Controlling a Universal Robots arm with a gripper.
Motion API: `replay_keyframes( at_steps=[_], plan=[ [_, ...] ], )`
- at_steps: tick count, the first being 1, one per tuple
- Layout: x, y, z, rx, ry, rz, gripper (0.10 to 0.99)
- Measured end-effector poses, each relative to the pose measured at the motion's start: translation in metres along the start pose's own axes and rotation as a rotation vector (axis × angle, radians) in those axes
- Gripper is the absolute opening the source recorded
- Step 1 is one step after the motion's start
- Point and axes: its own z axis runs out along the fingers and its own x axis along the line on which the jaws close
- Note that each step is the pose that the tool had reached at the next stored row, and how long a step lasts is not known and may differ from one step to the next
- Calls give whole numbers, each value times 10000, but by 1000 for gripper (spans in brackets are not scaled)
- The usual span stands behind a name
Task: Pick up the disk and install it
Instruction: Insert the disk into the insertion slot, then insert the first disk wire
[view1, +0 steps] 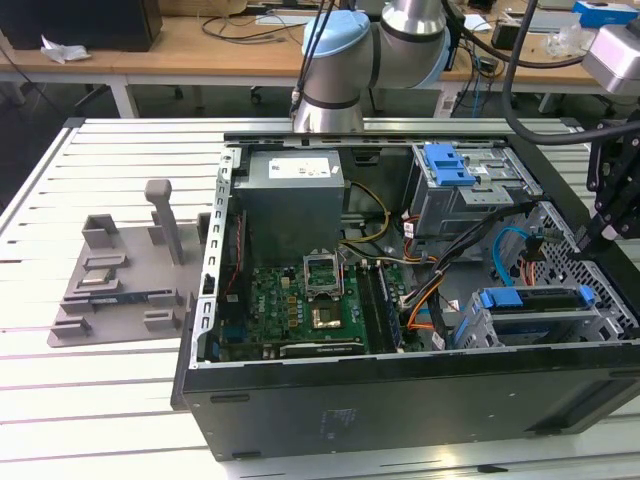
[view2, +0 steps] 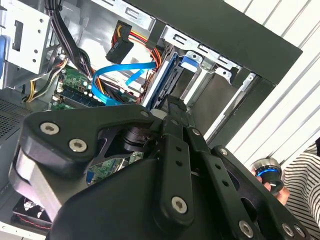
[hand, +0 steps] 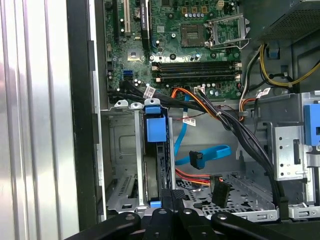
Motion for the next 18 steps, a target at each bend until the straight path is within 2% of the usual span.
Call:
replay_keyframes(
  at_steps=[7,18],
  plan=[
    [-11,1,0,0,1,1,106],
    [-251,14,5,0,0,0,106]
  ],
)
